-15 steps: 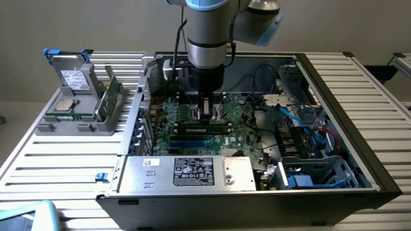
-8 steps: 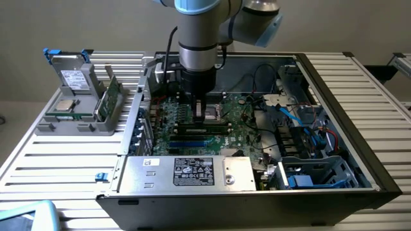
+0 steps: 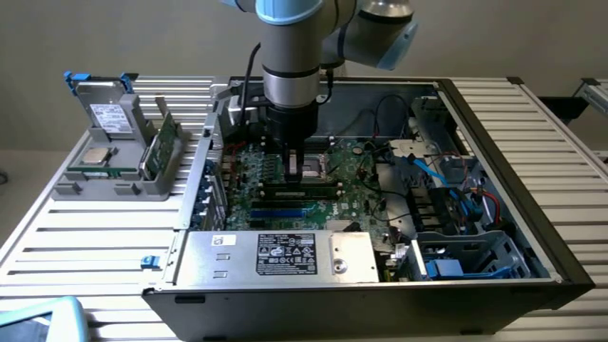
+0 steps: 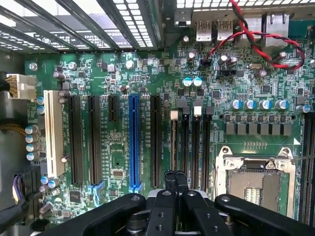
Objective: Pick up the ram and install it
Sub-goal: 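Press down the ram until it locks into place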
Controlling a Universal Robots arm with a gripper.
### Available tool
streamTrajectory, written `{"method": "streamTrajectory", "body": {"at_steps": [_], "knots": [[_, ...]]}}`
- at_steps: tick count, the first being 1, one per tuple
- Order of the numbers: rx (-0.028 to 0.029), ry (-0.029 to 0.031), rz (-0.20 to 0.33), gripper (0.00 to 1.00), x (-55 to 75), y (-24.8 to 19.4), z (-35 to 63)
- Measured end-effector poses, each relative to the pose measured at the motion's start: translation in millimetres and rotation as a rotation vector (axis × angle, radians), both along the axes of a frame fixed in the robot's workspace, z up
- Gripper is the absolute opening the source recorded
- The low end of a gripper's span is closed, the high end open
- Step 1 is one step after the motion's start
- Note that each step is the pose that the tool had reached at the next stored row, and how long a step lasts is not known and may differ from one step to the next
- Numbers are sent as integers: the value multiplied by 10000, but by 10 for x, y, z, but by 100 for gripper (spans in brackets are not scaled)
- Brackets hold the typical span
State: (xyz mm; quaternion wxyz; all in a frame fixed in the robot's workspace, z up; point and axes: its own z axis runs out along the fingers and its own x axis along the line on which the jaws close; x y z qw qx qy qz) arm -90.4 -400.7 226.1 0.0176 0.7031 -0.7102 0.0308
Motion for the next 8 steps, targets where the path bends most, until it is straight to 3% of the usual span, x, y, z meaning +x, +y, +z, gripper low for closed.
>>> {"method": "streamTrajectory", "body": {"at_steps": [3,8], "knots": [[9,-8,-1,11,1,2,29],[-6,47,-1,11,72,0,262]]}}
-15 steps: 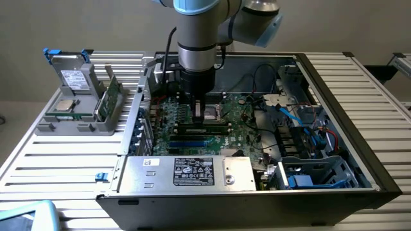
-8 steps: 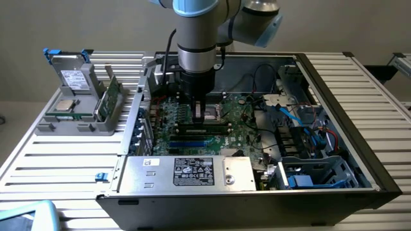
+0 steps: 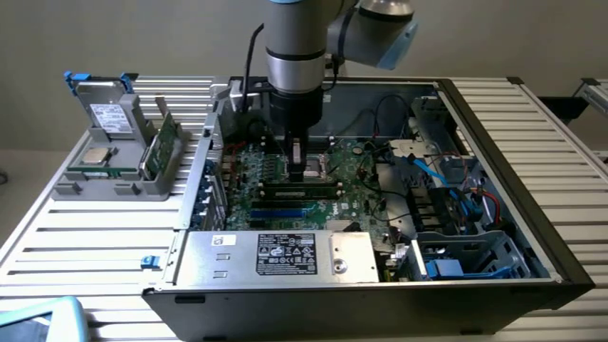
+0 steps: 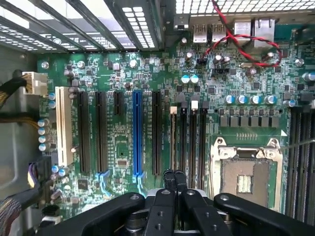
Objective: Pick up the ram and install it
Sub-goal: 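Press down the ram until it locks into place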
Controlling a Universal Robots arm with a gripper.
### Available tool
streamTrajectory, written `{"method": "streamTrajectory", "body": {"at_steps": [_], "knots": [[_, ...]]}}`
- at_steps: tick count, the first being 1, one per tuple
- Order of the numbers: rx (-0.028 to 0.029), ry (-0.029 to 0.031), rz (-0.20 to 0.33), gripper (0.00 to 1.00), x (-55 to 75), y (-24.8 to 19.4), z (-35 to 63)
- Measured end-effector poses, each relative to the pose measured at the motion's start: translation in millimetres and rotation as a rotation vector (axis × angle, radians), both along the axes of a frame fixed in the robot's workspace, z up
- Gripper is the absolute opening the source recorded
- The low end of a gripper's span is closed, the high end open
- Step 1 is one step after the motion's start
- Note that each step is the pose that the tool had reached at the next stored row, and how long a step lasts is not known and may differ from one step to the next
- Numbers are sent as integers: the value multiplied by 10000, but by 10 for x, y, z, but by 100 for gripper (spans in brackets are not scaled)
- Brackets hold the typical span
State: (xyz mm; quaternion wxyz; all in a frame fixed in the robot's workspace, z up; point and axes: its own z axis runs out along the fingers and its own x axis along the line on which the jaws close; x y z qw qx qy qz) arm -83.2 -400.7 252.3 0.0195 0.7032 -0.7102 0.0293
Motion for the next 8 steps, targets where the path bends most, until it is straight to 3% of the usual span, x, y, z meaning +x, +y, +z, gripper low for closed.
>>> {"method": "streamTrajectory", "body": {"at_steps": [5,6,7,8], "knots": [[-1,108,1,11,129,0,142],[1,145,0,11,152,1,146],[2,238,0,11,160,0,146],[0,239,0,11,160,0,147]]}}
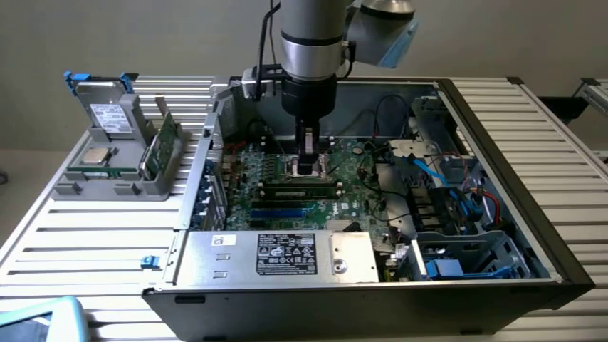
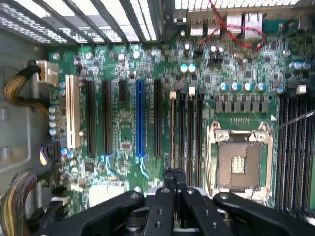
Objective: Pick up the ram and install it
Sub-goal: 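Press down the ram until it locks into place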
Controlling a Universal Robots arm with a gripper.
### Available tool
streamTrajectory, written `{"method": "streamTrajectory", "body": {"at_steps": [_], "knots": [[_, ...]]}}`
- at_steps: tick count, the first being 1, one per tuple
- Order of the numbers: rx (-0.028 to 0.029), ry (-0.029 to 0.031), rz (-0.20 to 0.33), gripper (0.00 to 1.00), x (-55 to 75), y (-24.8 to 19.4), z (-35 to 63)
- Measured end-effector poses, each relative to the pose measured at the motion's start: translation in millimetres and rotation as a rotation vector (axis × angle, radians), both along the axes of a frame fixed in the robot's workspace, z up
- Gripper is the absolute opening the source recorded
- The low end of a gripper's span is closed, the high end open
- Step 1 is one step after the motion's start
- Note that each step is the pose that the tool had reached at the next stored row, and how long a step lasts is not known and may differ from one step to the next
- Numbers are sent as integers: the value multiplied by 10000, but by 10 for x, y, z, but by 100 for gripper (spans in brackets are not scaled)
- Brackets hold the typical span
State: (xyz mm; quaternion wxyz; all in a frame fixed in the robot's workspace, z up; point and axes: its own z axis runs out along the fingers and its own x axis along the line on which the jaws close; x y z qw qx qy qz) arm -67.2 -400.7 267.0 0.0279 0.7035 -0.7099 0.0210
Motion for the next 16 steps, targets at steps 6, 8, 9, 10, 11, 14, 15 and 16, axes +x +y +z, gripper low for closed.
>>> {"method": "streamTrajectory", "body": {"at_steps": [6,8,9,10,11,14,15,16], "knots": [[-1,2,2,11,0,0,0],[-1,2,2,11,0,0,0],[-1,2,1,11,0,0,0],[-1,1,-15,11,0,0,1],[-1,2,-65,11,0,0,1],[-3,3,-376,11,0,0,1],[-3,3,-500,11,0,0,1],[-2,2,-625,11,0,0,1]]}}
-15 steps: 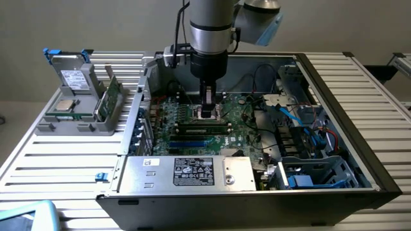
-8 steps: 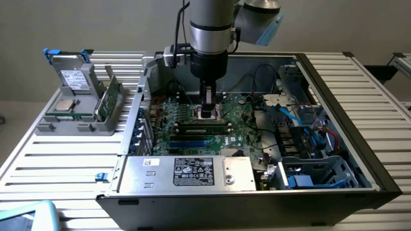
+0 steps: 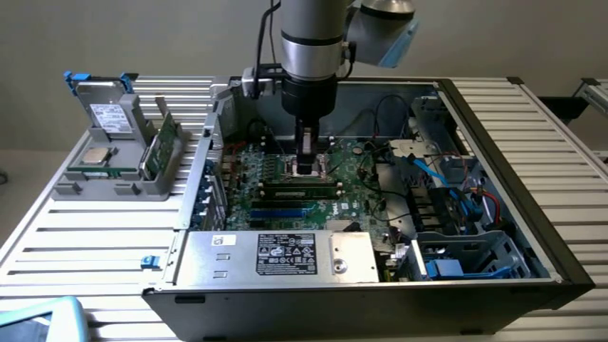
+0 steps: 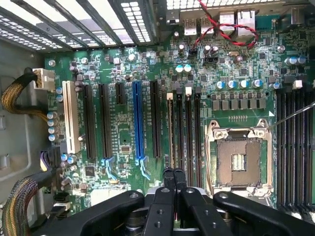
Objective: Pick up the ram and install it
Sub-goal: 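Press down the ram until it locks into place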
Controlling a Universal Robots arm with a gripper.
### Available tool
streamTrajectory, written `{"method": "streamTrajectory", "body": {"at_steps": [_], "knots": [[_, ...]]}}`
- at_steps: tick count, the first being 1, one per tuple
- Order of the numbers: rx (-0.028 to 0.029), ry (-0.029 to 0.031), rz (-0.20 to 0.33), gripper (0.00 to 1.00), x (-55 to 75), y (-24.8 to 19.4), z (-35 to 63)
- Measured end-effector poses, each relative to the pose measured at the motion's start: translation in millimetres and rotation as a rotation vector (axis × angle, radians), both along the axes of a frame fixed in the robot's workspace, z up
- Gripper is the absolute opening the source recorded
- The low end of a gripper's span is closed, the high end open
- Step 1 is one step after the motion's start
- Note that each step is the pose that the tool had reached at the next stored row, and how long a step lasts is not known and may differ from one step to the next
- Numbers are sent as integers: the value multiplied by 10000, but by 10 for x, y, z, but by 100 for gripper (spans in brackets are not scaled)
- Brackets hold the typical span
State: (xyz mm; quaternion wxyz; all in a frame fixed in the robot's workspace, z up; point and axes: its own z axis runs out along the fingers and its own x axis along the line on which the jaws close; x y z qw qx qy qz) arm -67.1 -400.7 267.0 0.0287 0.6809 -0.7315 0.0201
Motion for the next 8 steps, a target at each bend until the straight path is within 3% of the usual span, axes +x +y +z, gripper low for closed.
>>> {"method": "streamTrajectory", "body": {"at_steps": [8], "knots": [[1,0,-1031,11,0,0,0]]}}
